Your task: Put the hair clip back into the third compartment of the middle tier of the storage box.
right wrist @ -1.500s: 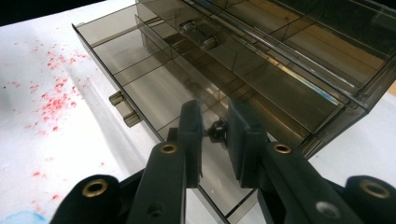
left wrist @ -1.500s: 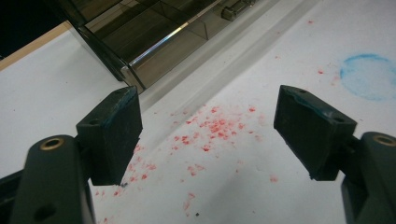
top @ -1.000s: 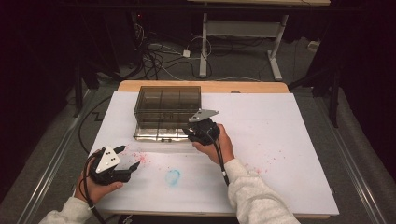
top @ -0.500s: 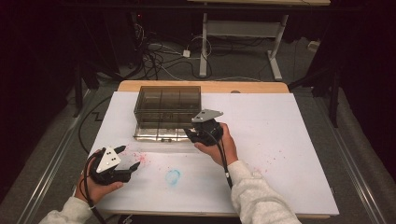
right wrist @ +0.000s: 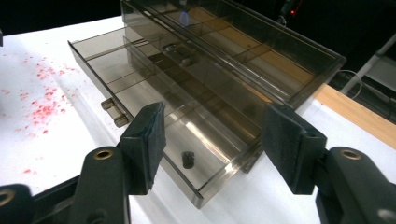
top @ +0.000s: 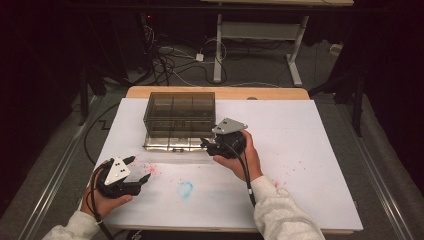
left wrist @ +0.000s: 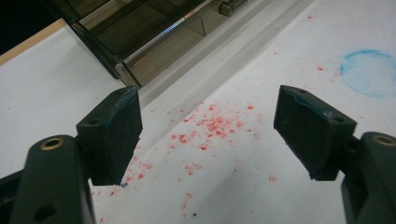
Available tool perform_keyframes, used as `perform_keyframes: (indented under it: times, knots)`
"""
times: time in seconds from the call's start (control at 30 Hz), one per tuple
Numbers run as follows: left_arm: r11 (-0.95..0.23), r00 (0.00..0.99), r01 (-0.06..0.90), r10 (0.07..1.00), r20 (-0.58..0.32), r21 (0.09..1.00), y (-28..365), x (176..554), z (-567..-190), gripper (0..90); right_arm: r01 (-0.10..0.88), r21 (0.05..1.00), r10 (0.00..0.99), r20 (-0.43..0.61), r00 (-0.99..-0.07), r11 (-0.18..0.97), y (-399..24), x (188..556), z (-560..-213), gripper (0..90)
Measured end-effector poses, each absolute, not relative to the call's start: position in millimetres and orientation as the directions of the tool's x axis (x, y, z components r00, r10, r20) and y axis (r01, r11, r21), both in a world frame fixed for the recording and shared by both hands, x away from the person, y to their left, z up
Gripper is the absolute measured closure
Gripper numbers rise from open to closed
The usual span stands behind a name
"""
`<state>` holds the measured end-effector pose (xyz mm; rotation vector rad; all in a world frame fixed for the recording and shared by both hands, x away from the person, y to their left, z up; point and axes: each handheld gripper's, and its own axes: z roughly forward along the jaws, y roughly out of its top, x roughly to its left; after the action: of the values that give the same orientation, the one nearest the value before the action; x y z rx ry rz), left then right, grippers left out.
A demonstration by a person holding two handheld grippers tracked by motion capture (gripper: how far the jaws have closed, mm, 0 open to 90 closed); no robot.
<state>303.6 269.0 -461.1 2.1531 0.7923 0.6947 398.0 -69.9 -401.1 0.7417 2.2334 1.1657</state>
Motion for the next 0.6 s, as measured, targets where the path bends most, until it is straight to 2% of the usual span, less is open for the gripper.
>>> perform_keyframes:
  times: [0.47, 0.6]
  knots:
    - [-0.551, 0.672, 0.309, 0.703, 0.232, 0.775, 267.6, 303.4, -461.6, 22.5, 0.204, 0.86, 0.703, -0.223, -0.675, 0.468, -83.5, 388.6, -392.1, 22.2]
    - [-0.552, 0.672, 0.312, 0.703, 0.231, 0.773, 267.2, 303.9, -462.2, 22.5, 0.189, 0.862, 0.702, -0.236, -0.672, 0.471, -87.2, 384.8, -388.8, 23.9]
